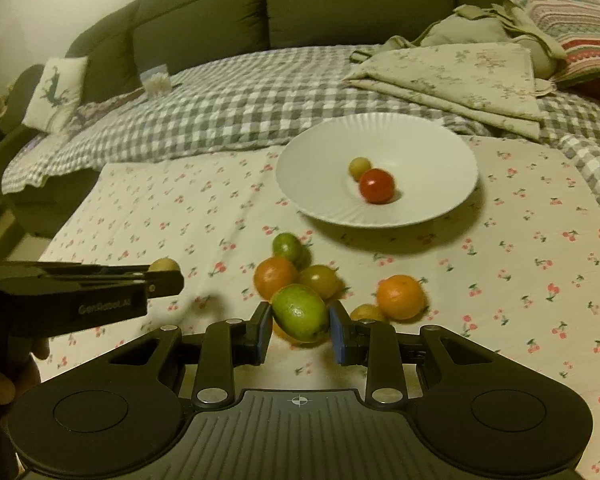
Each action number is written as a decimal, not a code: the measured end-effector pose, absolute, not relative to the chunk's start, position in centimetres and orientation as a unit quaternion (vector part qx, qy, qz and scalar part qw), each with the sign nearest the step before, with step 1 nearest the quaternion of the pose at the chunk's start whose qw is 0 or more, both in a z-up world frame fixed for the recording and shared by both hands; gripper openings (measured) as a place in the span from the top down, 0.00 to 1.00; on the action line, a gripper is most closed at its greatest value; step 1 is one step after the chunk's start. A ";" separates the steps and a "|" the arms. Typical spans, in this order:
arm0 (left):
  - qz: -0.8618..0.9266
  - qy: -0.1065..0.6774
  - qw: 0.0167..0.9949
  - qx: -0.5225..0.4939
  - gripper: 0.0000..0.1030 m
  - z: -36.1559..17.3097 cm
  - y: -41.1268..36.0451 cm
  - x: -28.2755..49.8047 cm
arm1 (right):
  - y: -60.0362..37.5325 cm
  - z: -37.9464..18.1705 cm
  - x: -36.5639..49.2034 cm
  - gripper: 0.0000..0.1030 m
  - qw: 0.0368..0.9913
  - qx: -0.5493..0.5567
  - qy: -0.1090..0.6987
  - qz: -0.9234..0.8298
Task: Organize fruits
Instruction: 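Carry both fruits over the white plate and release them onto it, then move the left tool back to the large mandarin and grasp it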
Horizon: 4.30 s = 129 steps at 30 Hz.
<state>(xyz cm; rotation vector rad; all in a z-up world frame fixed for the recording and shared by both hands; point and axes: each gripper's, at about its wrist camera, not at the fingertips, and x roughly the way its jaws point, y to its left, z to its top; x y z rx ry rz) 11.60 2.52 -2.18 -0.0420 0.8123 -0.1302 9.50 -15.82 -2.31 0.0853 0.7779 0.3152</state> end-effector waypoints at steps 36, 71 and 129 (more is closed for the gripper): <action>-0.122 0.360 0.925 0.002 0.77 -1.7 -3.2 19.7 | -21.5 -1.3 17.5 0.71 0.928 0.059 0.356 0.091; -0.143 0.354 0.923 0.042 0.64 -3.0 -4.0 22.3 | -20.4 -3.1 20.9 0.47 0.932 0.020 0.349 0.097; -0.168 0.401 0.900 0.001 0.28 -4.7 -3.0 11.9 | -23.1 0.6 10.1 0.14 0.891 0.160 0.412 0.103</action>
